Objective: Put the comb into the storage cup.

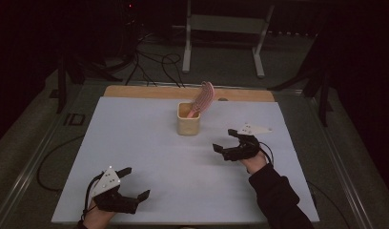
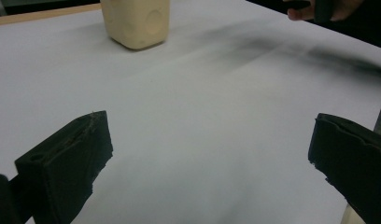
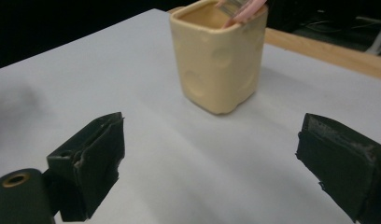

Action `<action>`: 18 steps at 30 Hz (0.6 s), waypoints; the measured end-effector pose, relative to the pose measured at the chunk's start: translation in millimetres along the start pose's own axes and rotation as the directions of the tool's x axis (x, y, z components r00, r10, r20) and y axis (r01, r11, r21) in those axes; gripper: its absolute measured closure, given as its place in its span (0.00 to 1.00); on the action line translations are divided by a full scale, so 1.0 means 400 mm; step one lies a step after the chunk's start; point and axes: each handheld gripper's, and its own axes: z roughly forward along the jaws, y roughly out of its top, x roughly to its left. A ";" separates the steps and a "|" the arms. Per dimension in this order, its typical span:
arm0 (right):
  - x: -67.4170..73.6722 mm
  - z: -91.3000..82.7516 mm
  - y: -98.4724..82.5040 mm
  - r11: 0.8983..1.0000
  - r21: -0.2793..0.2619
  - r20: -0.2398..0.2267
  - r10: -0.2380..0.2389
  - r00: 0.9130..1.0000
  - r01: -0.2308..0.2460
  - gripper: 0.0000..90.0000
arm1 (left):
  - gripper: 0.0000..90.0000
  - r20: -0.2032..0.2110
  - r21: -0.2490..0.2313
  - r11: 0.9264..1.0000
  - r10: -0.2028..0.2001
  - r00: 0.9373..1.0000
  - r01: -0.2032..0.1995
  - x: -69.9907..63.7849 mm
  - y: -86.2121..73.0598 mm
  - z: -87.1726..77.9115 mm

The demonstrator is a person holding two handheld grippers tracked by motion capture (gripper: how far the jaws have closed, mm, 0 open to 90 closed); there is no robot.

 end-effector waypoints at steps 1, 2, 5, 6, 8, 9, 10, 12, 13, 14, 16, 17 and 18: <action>0.001 -0.001 -0.006 1.000 0.004 -0.003 -0.002 1.000 0.002 0.09 | 0.00 0.000 -0.001 1.000 -0.001 1.000 0.001 0.000 0.000 0.000; 0.003 -0.002 -0.012 1.000 0.009 0.000 -0.003 1.000 0.003 0.09 | 0.00 0.002 -0.001 1.000 -0.001 1.000 0.001 0.000 0.000 0.000; 0.011 -0.008 -0.027 1.000 0.013 -0.012 -0.001 1.000 0.001 0.09 | 0.00 0.002 0.001 1.000 -0.001 1.000 0.001 -0.001 -0.001 0.002; 0.013 -0.010 -0.030 1.000 0.010 -0.015 -0.002 1.000 0.002 0.09 | 0.00 0.003 0.001 1.000 -0.002 1.000 0.002 -0.001 -0.001 0.002; 0.019 -0.014 -0.040 1.000 0.013 -0.024 0.002 1.000 -0.001 0.09 | 0.00 0.001 0.002 1.000 0.000 1.000 0.000 0.000 -0.001 0.003; 0.022 -0.016 -0.045 1.000 0.014 -0.024 -0.007 1.000 0.007 0.09 | 0.00 0.001 0.002 1.000 -0.003 1.000 0.003 0.000 -0.002 0.002; 0.026 -0.018 -0.049 1.000 0.016 -0.024 -0.007 1.000 0.007 0.09 | 0.00 0.002 0.003 1.000 -0.003 1.000 0.003 0.000 -0.002 0.002; 0.033 -0.024 -0.058 1.000 0.021 -0.018 -0.013 1.000 0.014 0.09 | 0.00 0.001 0.003 1.000 -0.002 1.000 0.002 0.001 -0.002 0.003; 0.036 -0.026 -0.062 1.000 0.023 -0.017 -0.017 1.000 0.018 0.09 | 0.00 0.002 0.002 1.000 -0.002 1.000 0.002 0.001 -0.002 0.003; 0.038 -0.030 -0.066 1.000 0.026 -0.018 -0.013 1.000 0.014 0.09 | 0.00 0.000 0.004 1.000 -0.001 1.000 0.001 0.001 -0.002 0.003; 0.044 -0.037 -0.074 0.999 0.029 -0.015 -0.017 1.000 0.018 0.09 | 0.00 0.001 0.004 1.000 -0.001 1.000 0.001 0.001 -0.002 0.003; 0.046 -0.042 -0.078 0.999 0.034 -0.015 -0.018 1.000 0.019 0.09 | 0.00 0.000 0.005 1.000 0.000 1.000 0.000 0.000 -0.002 0.003; 0.047 -0.046 -0.083 0.999 0.030 -0.022 -0.017 1.000 0.018 0.09 | 0.00 0.001 0.005 1.000 0.000 1.000 0.000 0.001 -0.002 0.003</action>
